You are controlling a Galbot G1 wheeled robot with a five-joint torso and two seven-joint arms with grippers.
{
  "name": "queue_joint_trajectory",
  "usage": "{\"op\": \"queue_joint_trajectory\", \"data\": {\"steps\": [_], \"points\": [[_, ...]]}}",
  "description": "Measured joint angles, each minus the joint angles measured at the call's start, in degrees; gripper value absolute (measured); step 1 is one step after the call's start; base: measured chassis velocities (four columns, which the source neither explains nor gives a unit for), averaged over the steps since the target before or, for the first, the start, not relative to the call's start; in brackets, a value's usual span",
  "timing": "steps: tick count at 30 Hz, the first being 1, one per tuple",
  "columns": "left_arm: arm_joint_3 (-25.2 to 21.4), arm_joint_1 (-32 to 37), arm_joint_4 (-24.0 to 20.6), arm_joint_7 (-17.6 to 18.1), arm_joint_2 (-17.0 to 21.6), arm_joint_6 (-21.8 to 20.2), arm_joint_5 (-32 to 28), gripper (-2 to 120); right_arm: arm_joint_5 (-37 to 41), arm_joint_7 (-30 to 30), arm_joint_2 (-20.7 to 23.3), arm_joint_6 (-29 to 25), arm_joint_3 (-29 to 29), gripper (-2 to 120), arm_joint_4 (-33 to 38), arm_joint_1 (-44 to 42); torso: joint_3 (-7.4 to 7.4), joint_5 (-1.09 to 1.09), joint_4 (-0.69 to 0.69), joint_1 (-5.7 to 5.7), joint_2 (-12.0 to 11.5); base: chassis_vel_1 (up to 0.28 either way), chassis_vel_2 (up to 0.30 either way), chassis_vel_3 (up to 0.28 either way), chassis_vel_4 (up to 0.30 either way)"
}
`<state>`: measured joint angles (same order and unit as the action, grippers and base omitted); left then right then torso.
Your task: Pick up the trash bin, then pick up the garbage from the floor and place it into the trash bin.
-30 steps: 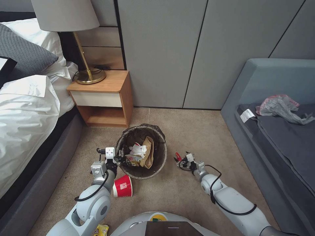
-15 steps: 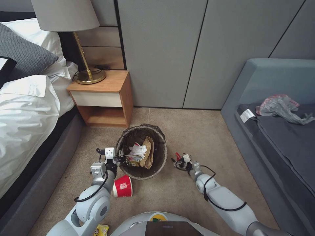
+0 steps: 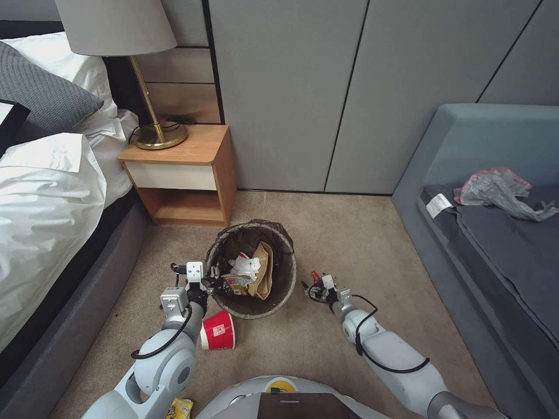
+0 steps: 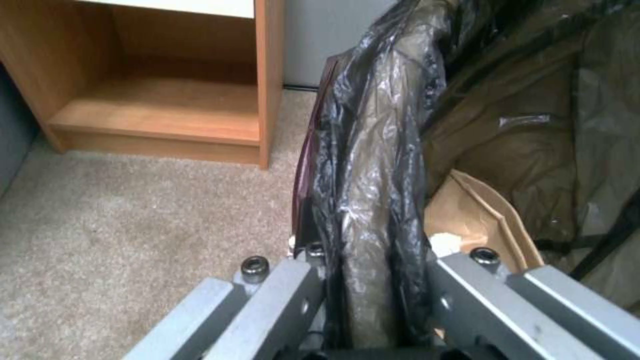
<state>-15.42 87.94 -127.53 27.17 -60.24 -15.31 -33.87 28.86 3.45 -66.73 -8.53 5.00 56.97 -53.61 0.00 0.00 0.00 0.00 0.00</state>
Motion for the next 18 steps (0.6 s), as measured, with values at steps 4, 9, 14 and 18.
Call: {"op": "queue_joint_trajectory", "data": {"steps": [4,9,14,18], "points": [[0.0,0.0,0.0,0.02,-0.01,0.03,0.0,0,-0.34,-0.03,-0.19,-0.07,-0.42,100,-1.08,0.0,0.0,0.0,-0.01,0.0,0.0,0.0,0.0,0.0,0.0],[0.1,-0.15,0.11,0.02,-0.06,0.05,0.0,0,-0.74,-0.16,-0.84,-0.33,-0.91,100,-2.22,0.18,0.0,0.0,0.0,0.0,0.0,0.0,0.0,0.0,0.0],[0.19,-0.22,0.22,0.02,-0.08,0.06,0.0,0,-0.98,-0.3,-1.36,-0.66,-1.23,100,-3.23,0.51,0.0,0.0,0.0,0.0,0.0,0.0,0.0,0.0,0.0],[0.2,-0.22,0.24,0.01,-0.08,0.09,0.0,0,-1.09,-0.33,-1.79,-0.86,-1.42,100,-3.94,0.77,0.0,0.0,0.0,0.0,0.0,0.0,0.0,0.0,0.0]]}}
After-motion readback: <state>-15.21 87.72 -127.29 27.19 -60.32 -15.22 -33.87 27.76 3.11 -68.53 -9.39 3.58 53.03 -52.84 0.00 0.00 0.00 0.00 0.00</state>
